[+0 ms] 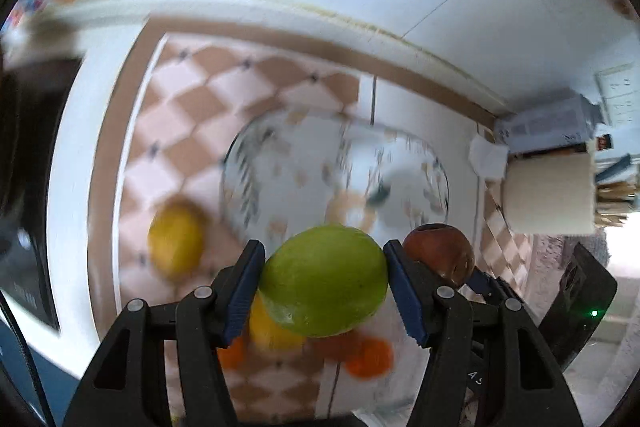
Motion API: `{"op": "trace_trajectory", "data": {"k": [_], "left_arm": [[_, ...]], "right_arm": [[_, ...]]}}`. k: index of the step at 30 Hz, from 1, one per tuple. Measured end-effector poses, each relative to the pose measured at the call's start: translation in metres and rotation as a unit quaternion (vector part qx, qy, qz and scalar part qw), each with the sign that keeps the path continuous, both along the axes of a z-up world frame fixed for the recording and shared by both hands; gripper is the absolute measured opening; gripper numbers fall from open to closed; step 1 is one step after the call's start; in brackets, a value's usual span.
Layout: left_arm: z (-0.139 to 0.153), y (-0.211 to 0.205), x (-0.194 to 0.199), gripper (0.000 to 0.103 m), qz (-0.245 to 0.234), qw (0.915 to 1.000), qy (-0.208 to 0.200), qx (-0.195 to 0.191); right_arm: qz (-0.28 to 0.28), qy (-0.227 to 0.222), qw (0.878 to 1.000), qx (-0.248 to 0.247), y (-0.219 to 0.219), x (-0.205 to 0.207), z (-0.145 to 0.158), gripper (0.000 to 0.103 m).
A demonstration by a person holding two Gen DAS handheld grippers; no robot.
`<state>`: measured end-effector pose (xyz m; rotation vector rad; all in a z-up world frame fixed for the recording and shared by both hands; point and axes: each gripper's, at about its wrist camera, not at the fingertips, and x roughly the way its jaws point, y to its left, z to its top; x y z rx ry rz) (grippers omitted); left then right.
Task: Organize fruits
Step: 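Carry the green apple in the left tool while the right tool carries the red apple over the plate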
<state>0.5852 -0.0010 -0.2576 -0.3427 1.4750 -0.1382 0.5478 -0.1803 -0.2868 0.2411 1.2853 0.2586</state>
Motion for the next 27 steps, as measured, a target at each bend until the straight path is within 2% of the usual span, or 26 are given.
{"op": "trace_trajectory", "data": {"k": [4, 8, 11, 17, 20, 26, 27], "left_arm": [[-0.04, -0.016, 0.047, 0.059, -0.016, 0.9991, 0.032, 0.023], [-0.076, -0.02, 0.073, 0.059, -0.028, 0.9967, 0.07, 0.029], [-0.09, -0.023, 0.078, 0.059, -0.033, 0.9955, 0.085, 0.026], [-0.112, -0.023, 0.083, 0.059, -0.034, 0.9929, 0.11, 0.031], [-0.118, -0.024, 0.085, 0.06, -0.042, 0.9922, 0.108, 0.046], [-0.117, -0.032, 0.087, 0.06, -0.058, 0.9914, 0.103, 0.058], [-0.116, -0.033, 0.087, 0.06, -0.059, 0.9914, 0.102, 0.057]], "right_arm": [[0.012, 0.015, 1.0, -0.021, -0.001, 0.045, -0.027, 0.07], [0.032, 0.027, 0.998, -0.037, 0.007, 0.07, -0.052, 0.07], [0.047, 0.039, 0.997, -0.045, 0.012, 0.079, -0.064, 0.07], [0.057, 0.055, 0.995, -0.053, 0.017, 0.087, -0.076, 0.07], [0.056, 0.058, 0.995, -0.054, 0.019, 0.089, -0.078, 0.07], [0.061, 0.078, 0.994, -0.048, 0.019, 0.093, -0.08, 0.072], [0.058, 0.085, 0.994, -0.045, 0.017, 0.093, -0.081, 0.077]]}}
